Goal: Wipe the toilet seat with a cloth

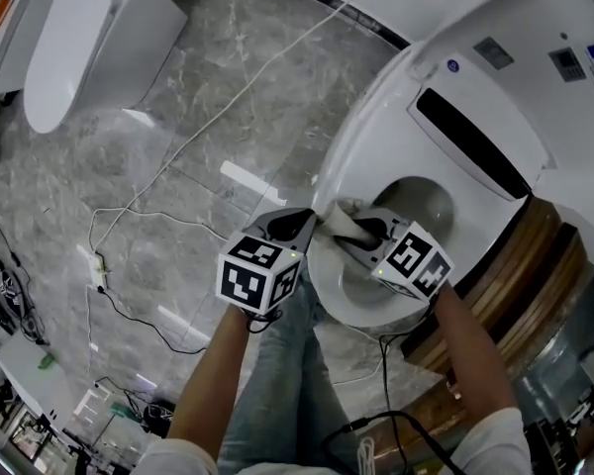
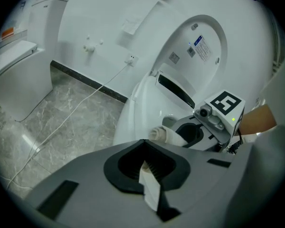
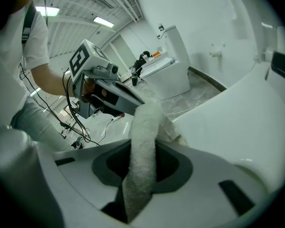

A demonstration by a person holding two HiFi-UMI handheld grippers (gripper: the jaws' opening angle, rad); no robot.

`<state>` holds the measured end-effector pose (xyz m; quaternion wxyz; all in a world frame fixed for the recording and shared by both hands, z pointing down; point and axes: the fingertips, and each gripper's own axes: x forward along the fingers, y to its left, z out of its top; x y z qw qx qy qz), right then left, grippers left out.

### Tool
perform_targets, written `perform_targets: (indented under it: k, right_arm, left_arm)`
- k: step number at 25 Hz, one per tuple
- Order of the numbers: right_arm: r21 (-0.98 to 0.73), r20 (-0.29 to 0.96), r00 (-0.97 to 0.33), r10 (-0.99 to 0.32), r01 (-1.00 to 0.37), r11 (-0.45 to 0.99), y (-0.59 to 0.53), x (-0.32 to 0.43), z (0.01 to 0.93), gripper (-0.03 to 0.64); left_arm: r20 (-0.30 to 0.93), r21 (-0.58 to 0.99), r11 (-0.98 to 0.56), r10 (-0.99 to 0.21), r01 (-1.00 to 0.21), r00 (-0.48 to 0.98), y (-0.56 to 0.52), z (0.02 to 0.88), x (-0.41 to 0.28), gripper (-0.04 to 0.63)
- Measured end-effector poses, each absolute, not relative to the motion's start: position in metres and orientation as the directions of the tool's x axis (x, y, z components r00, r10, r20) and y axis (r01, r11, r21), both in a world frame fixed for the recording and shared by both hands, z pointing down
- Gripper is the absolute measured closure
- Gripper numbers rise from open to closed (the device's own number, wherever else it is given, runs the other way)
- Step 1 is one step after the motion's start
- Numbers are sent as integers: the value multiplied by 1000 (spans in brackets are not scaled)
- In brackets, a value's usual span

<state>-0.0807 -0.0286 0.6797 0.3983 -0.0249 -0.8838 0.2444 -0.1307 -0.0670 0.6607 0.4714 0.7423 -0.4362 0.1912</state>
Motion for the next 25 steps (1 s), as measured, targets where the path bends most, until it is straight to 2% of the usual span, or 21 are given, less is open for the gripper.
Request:
perform_targets:
  k: [14, 25]
  right_arm:
    - [-409, 707, -688, 163, -209, 888, -100, -76, 675, 516]
    - [-385, 703, -711, 14, -365, 848, -158, -64, 669, 517]
  left_arm:
    - [704, 510, -199, -464, -837, 539, -112, 657, -143, 584]
    - [683, 527, -220, -464, -821, 564, -132, 654, -127, 583]
